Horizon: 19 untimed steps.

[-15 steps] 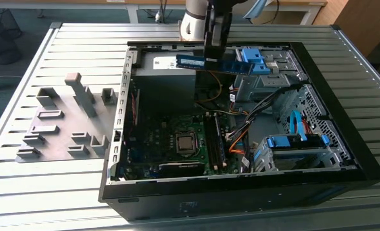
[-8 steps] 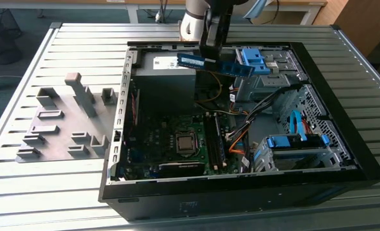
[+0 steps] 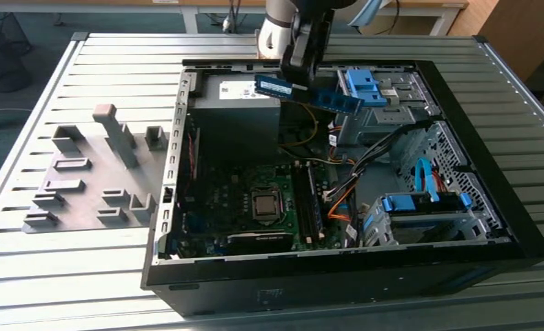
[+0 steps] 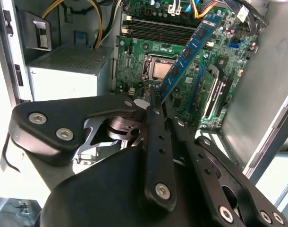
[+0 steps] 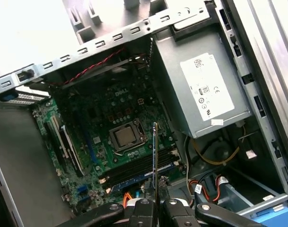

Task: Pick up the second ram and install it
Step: 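Insert the second ram into the second slot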

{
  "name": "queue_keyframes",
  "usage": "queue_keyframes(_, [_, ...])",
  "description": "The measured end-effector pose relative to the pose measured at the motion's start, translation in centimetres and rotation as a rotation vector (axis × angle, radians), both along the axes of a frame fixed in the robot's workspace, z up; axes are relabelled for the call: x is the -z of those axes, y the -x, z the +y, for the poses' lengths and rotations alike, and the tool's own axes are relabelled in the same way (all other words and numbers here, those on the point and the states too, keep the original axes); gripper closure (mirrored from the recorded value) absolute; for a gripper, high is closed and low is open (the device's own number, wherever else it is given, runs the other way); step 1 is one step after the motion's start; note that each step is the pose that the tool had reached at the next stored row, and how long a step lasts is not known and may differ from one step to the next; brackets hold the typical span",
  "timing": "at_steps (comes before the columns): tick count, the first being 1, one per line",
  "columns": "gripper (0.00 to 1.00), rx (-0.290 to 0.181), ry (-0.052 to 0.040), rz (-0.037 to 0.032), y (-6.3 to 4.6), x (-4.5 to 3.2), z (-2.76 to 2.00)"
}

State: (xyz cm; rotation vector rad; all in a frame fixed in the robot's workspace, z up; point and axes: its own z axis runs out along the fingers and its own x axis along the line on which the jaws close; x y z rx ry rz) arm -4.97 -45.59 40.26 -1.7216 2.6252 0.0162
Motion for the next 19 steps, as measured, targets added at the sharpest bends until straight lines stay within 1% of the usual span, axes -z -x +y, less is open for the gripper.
queue_keyframes(14, [0.86,0.153,0.0000,0.0000,0.00,0.23,0.00])
queue_keyframes(19, [0.86,0.229,0.0000,-0.0001,0.00,0.32,0.00])
